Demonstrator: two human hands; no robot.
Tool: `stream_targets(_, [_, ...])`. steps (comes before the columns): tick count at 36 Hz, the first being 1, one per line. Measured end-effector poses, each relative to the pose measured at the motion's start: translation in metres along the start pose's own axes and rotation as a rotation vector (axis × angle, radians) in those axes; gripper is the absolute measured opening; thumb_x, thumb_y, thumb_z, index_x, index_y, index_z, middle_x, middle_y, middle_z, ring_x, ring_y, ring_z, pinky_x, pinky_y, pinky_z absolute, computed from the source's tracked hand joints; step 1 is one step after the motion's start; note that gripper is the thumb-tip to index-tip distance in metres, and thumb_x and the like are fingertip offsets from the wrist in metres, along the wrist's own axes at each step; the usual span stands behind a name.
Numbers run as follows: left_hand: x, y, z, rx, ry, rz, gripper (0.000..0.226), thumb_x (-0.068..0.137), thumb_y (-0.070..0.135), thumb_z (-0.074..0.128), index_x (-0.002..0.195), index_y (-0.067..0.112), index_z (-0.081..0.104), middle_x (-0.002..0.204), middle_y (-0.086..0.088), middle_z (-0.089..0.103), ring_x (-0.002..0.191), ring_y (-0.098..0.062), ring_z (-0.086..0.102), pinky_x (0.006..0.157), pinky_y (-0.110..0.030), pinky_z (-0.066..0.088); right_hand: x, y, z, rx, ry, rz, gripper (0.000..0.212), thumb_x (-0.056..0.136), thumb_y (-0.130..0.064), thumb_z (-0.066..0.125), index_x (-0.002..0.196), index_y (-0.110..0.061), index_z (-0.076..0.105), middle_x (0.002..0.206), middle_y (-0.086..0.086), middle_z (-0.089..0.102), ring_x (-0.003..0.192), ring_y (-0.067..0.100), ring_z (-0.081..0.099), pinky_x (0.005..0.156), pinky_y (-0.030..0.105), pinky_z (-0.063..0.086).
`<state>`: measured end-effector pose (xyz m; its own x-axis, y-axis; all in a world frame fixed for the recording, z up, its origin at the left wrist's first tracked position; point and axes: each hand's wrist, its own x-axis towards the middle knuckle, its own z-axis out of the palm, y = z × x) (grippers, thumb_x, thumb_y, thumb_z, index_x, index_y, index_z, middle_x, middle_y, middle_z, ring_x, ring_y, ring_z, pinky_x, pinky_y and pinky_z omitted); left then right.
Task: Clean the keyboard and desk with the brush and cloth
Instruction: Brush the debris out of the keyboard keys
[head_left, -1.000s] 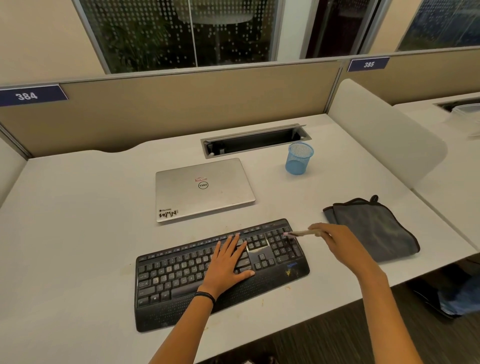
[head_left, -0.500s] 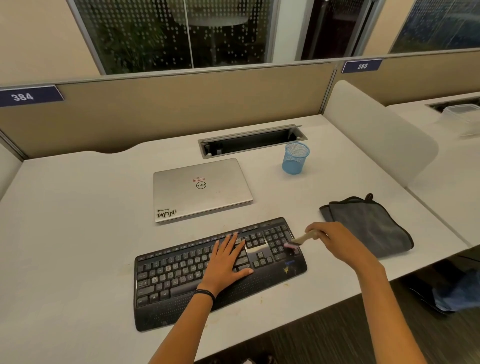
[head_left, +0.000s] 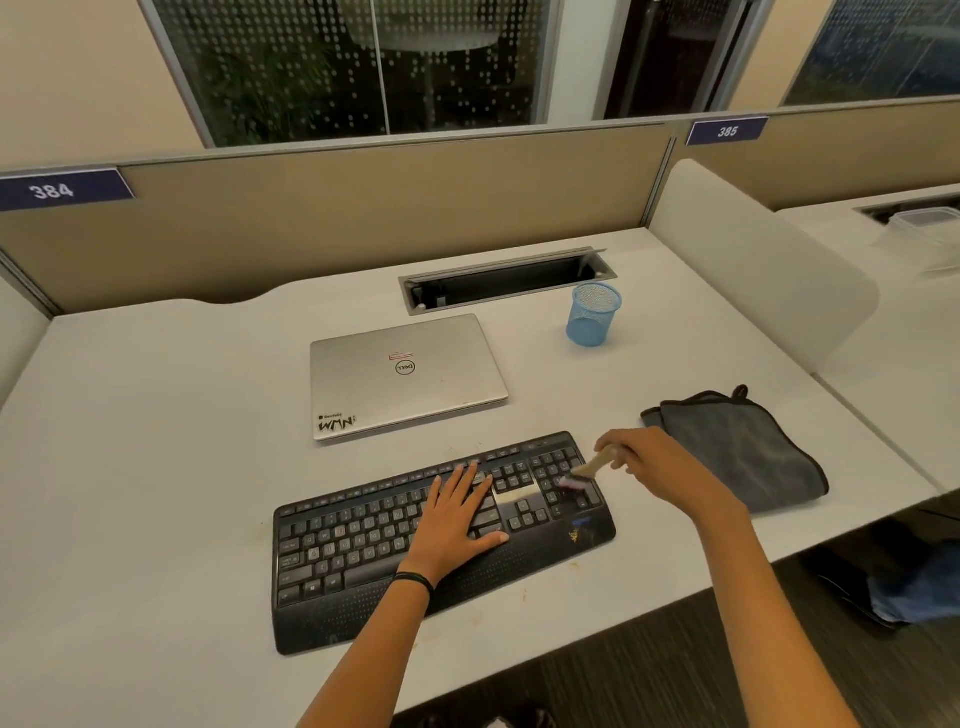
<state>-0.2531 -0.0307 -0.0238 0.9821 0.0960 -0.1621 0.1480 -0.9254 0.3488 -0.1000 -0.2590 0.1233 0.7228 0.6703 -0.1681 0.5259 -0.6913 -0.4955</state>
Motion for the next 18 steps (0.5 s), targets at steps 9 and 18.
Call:
stream_targets(9, [0.000,0.000,-0.001,0.000,-0.007,-0.002,0.111,0.059,0.093,-0.007,0.150,0.030,-0.002,0.150,0.005,-0.024,0.138,-0.014,-0.025,0.111,-0.034,-0.021,0.006,-0.009,0.014,0.021,-0.058,-0.029,0.025,0.096,-0.010,0.043,0.106,-0.013,0.066,0.097,0.004,0.068,0.089,0.017,0.062,0.079,0.034,0.051])
stream_targets(18, [0.000,0.001,-0.002,0.003,-0.007,-0.001,0.111,0.059,0.093,-0.006,0.150,0.029,-0.001,0.149,0.005,-0.024,0.138,-0.013,-0.024,0.111,-0.035,-0.021,0.010,-0.011,0.005,0.024,-0.070,-0.028,0.026,0.096,-0.007,0.040,0.100,-0.011,0.065,0.092,0.006,0.067,0.082,0.019,0.064,0.075,0.035,0.056])
